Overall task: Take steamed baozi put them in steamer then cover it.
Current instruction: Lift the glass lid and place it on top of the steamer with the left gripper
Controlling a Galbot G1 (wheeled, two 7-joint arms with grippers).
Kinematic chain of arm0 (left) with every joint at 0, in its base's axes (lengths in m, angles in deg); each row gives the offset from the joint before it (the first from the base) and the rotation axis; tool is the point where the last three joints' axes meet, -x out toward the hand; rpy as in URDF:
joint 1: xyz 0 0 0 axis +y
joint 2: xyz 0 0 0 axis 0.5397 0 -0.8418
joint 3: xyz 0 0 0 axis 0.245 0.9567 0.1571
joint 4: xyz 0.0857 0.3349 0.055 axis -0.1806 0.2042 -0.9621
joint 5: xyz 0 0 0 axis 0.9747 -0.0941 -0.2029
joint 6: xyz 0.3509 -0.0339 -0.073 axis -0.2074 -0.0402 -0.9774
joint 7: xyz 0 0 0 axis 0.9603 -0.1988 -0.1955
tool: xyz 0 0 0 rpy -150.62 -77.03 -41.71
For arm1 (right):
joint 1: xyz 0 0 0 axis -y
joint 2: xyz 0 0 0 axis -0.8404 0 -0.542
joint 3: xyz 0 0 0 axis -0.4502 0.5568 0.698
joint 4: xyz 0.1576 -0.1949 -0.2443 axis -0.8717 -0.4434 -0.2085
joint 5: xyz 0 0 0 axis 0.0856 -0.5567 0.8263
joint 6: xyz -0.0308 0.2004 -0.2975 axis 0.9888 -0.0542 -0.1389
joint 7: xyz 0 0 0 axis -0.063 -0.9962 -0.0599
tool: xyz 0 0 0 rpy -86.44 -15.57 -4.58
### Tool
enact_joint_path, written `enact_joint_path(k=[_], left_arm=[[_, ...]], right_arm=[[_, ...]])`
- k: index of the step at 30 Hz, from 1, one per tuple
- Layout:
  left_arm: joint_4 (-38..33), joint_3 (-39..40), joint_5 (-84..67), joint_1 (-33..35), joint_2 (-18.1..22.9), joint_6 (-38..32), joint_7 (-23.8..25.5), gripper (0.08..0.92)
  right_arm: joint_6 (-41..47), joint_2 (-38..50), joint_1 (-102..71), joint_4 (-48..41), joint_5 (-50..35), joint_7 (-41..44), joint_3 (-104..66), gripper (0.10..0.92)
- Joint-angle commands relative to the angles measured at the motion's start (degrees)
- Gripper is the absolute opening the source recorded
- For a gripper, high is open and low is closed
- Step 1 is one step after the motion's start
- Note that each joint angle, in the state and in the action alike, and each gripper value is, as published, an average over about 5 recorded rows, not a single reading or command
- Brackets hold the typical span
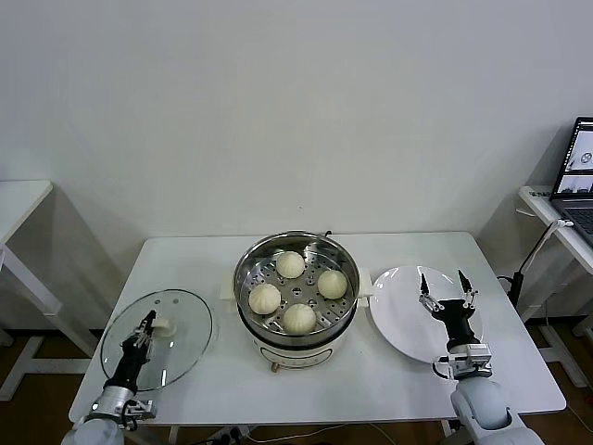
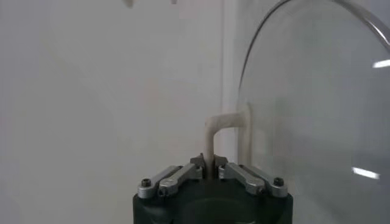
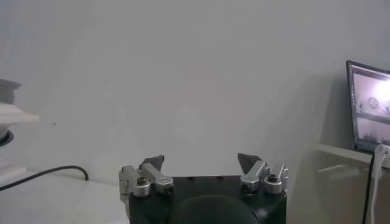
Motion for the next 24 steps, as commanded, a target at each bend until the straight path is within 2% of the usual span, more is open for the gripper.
enact_joint_path(k=[1,6,9,12,18,24], left_arm=[[-20.46,-6.34,-3.74,1.62,-3.11,2.33,2.81,0.186],[-34.82,-3.76,-7.45,-0.28,-4.93,8.63,8.30,0.186],[-41.72,2.60,-7.98,-2.07,-5.21,13.84,11.98,0.186],[-45.46,11.78,-7.70,-4.35,-4.66,20.03,15.48,0.186],[-43.94,29.83,-5.18,-9.79,-1.40,29.46,20.62,0.186],[-38.80,40.52,-1.76,-16.03,2.99,36.50,26.69,0.186]], right_arm=[[-0.03,-0.17,0.09,0.15,0.13,-0.02,0.03,0.823],[0.09,-0.22,0.17,0.16,0.17,-0.03,-0.15,0.823],[0.15,-0.35,0.30,0.03,0.21,-0.04,-0.32,0.823],[0.18,-0.40,0.40,-0.11,0.22,-0.03,-0.49,0.823],[0.21,-0.28,0.43,-0.53,0.20,0.06,-0.74,0.823],[0.14,-0.19,0.39,-1.50,0.23,0.28,-1.04,0.823]])
